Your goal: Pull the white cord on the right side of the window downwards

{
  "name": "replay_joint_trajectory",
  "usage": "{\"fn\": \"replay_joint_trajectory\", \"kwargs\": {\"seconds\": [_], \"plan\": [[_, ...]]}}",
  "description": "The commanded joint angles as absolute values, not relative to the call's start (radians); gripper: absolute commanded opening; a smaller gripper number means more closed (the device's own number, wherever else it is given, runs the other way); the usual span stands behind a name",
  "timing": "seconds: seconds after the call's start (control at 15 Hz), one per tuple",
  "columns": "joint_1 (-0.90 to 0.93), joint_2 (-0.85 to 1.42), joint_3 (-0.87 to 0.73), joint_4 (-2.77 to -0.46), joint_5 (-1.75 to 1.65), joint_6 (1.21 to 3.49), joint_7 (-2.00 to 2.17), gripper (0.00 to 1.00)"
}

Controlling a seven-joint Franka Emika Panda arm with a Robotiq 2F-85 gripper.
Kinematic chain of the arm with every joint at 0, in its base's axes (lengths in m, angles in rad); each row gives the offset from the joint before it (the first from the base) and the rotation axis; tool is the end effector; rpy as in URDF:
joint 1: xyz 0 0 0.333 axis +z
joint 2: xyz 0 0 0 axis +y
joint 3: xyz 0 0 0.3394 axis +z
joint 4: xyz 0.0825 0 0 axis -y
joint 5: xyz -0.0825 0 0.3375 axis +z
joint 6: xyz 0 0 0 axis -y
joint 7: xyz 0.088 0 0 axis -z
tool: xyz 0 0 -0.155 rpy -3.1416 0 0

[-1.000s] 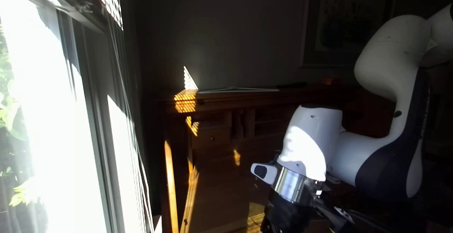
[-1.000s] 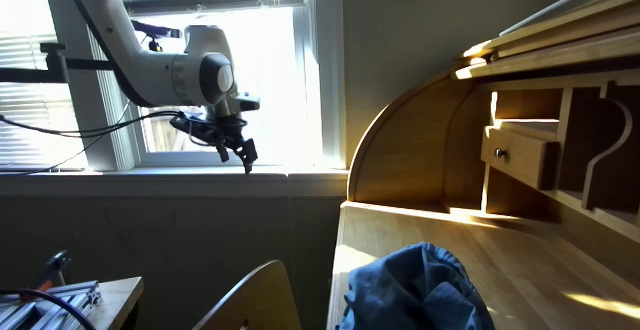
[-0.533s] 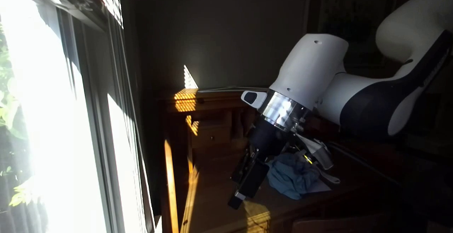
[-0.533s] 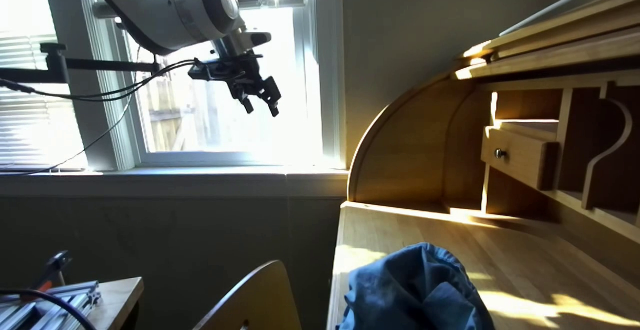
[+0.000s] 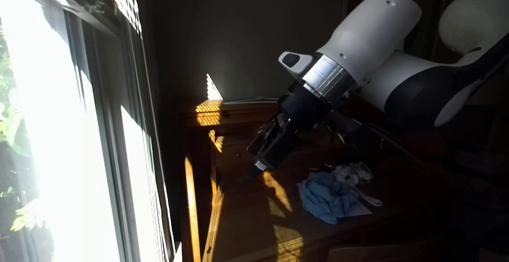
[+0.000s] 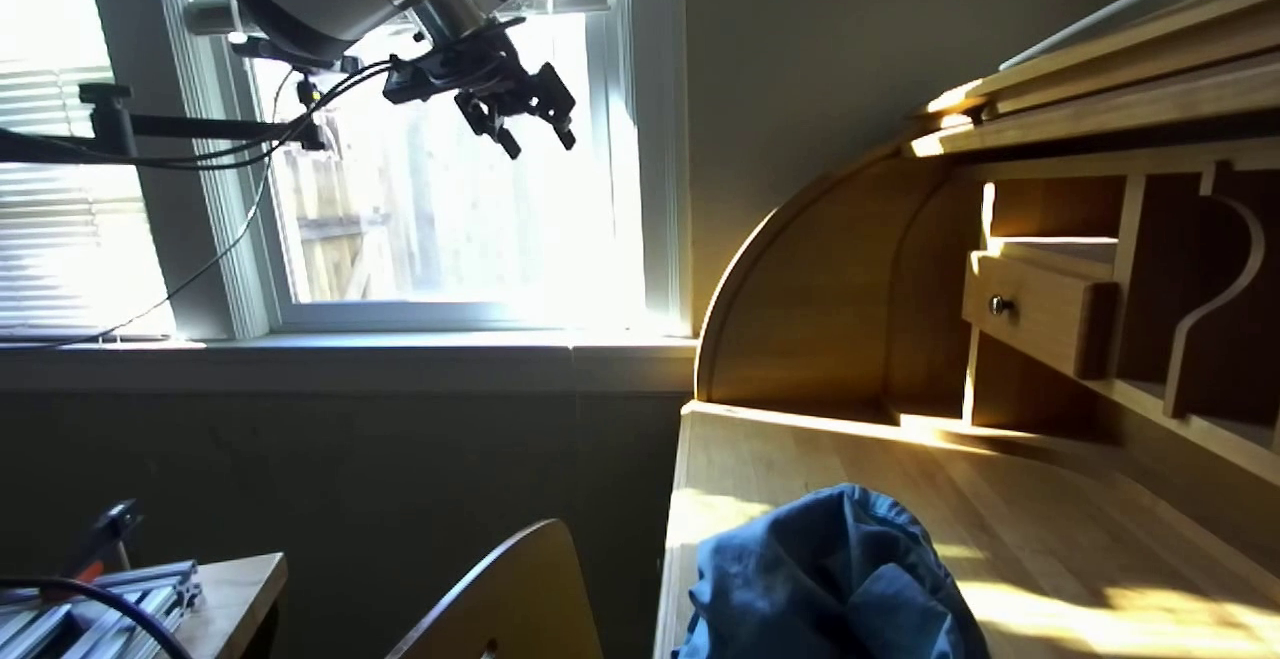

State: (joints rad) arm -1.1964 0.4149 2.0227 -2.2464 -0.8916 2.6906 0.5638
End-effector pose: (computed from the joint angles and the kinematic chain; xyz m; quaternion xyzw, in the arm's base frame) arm 0.3802 0.3519 0.5113 -0.8503 -0.3835 -0.3416 0.1152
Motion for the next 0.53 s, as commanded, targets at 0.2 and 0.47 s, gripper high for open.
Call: {"fn": "replay_joint_trajectory", "kwargs": {"seconds": [0.2,0.47], "plan": [[-1.225,0.416,2.051,-2.243,-0.919,2.715,0.574,1.0],[-1.225,0.416,2.051,-2.243,-0.92,2.715,0.575,1.0]]}}
